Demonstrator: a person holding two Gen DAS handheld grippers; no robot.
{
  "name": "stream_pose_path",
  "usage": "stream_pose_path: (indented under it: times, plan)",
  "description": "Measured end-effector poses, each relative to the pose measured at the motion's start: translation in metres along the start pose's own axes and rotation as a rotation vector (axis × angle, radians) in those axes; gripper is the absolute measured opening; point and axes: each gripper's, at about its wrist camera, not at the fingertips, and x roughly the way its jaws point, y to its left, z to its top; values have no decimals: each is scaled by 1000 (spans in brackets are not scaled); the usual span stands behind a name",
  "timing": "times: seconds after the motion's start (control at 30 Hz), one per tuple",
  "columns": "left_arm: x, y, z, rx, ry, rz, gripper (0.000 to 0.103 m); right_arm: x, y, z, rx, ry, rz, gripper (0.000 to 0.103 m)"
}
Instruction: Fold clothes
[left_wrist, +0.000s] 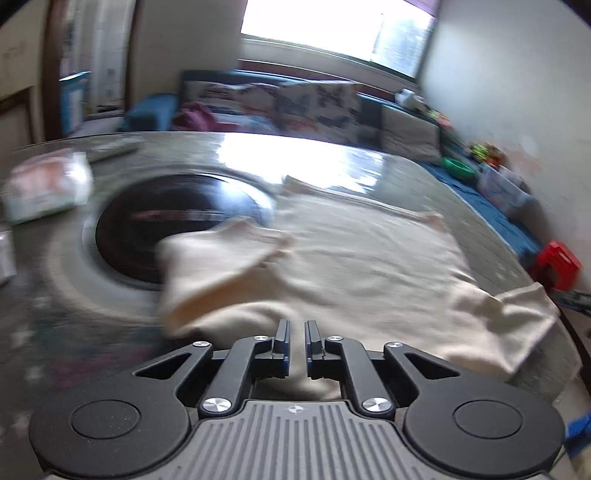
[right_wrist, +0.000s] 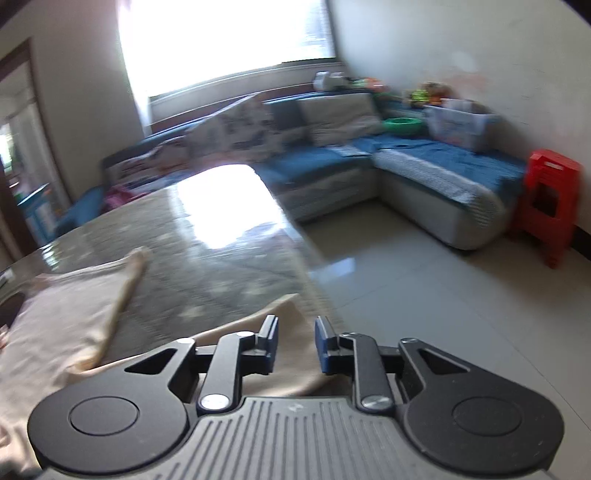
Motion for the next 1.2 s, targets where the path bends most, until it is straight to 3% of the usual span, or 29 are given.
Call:
stream_pose_path:
  times: [0.13,0.3,0.4,0.53,0.6,0.8,0.9,0.97,1.07,1.2]
  plan:
    - [23,-22,-2,42,36,-59,13,19,35,-5,-93,54,86,36]
    - [33,-27,-5,65,75,-62,18,41,55,-4,-138,62,87,42]
    - [29,-17,7,56,33,-21,25,48,58,3,-125,57,70,45]
    - [33,-3,31,87,-64,129,46,52,61,5,-117,55,71,52]
    - [44,1,39,127,-86,212,48,52,66,3,-131,51,68,59]
    - [80,8,48,164,-53,222,53,54,72,2,-138,43,61,69]
    - [95,12,47,167,-32,219,52,55,76,1,-156,44,56,74]
    - [100,17,46,151,-20,211,27,56,79,0,-162,43,50,76]
    - [94,27,47,107,-47,174,8,55,78,0,-157,43,53,77]
    - [62,51,56,-9,-148,186,6,55,77,1,-158,45,55,77]
